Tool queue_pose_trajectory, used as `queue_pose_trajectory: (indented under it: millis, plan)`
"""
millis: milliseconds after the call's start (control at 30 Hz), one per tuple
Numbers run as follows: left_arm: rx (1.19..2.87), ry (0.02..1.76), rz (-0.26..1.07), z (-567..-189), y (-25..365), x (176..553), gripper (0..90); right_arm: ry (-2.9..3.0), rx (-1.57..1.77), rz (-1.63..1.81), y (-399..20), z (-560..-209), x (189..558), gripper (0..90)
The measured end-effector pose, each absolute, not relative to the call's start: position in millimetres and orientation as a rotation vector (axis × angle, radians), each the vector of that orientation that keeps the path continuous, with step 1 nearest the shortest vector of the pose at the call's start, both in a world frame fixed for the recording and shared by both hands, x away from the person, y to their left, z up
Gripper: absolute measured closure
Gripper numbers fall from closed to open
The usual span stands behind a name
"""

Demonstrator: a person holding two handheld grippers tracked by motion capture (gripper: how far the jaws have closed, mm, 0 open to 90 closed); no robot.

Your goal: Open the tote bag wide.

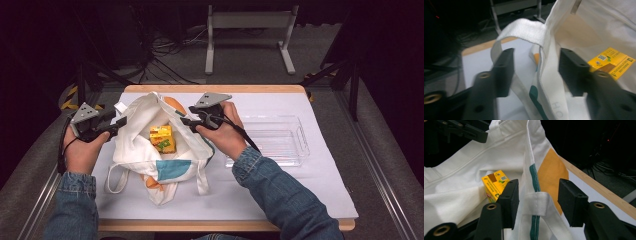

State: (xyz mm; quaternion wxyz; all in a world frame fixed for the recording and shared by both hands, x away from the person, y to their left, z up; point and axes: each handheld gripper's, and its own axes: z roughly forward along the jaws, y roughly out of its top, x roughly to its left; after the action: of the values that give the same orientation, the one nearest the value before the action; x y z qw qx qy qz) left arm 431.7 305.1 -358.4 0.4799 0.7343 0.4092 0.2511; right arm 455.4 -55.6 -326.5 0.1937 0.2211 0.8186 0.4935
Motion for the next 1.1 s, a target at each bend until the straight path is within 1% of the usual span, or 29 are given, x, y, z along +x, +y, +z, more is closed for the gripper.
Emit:
queue_pose_trajectory:
  millis: [33,67,100,133,167,200,267,300,333,433,667,867,1000,1100]
  plan:
    - [1.777,0.982,0.58,-360,305,433,64.9,2.306,0.617,1.372,-53,-328,458,56.6]
    - [1.767,0.97,0.558,-361,304,434,73.6,2.32,0.615,1.355,-50,-330,460,64.0]
    - [1.767,0.97,0.558,-361,304,434,81.1,2.331,0.612,1.336,-49,-332,462,69.1]
    - [1.765,0.965,0.565,-361,302,436,81.1,2.331,0.612,1.336,-49,-332,462,69.1]
    - [1.763,0.964,0.587,-363,300,441,86.8,2.331,0.613,1.309,-46,-335,467,75.8]
    - [1.763,0.964,0.587,-363,300,441,87.0,2.319,0.615,1.298,-46,-336,469,78.8]
    - [1.785,0.988,0.615,-367,299,450,87.3,2.287,0.629,1.261,-47,-337,477,80.0]
    - [1.785,0.988,0.615,-367,299,450,87.4,2.284,0.643,1.249,-48,-338,480,80.2]
    - [1.808,1.013,0.645,-373,299,457,87.4,2.282,0.666,1.23,-49,-340,486,80.4]
    - [1.834,1.043,0.653,-380,300,464,87.4,2.285,0.702,1.183,-51,-344,496,80.9]
    - [1.979,1.106,0.625,-407,297,480,87.5,2.353,0.751,0.974,-47,-368,516,80.9]
    - [2.012,1.143,0.559,-421,301,482,88.0,2.421,0.783,0.878,-48,-375,520,82.4]
    - [2.012,1.181,0.489,-433,304,482,88.4,2.455,0.806,0.812,-49,-380,522,84.3]
    - [1.967,1.171,0.493,-434,306,478,88.1,2.472,0.798,0.793,-53,-384,521,84.6]
